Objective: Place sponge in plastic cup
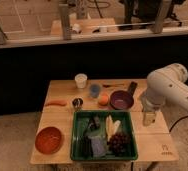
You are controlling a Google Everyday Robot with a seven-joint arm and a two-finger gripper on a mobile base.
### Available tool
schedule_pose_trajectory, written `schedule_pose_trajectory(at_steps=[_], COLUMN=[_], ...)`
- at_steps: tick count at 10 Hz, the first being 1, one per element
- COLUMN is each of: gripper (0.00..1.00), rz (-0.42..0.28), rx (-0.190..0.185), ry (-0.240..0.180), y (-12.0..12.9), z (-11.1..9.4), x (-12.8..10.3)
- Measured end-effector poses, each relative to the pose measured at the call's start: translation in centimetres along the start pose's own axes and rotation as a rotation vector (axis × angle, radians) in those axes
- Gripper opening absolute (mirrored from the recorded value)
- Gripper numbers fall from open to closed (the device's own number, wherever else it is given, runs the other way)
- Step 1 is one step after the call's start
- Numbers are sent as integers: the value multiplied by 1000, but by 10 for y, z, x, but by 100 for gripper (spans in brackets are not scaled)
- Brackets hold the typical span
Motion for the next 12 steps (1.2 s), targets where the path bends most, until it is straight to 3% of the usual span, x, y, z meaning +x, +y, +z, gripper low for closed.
schedule_pose_trajectory(at_steps=[3,6,12], gripper=[80,80,80], rz=[-70,-136,-146], rx=[1,-3,-4], ry=[-33,-65,-69], y=[8,22,23], z=[4,10,10], x=[-39,-59,-63])
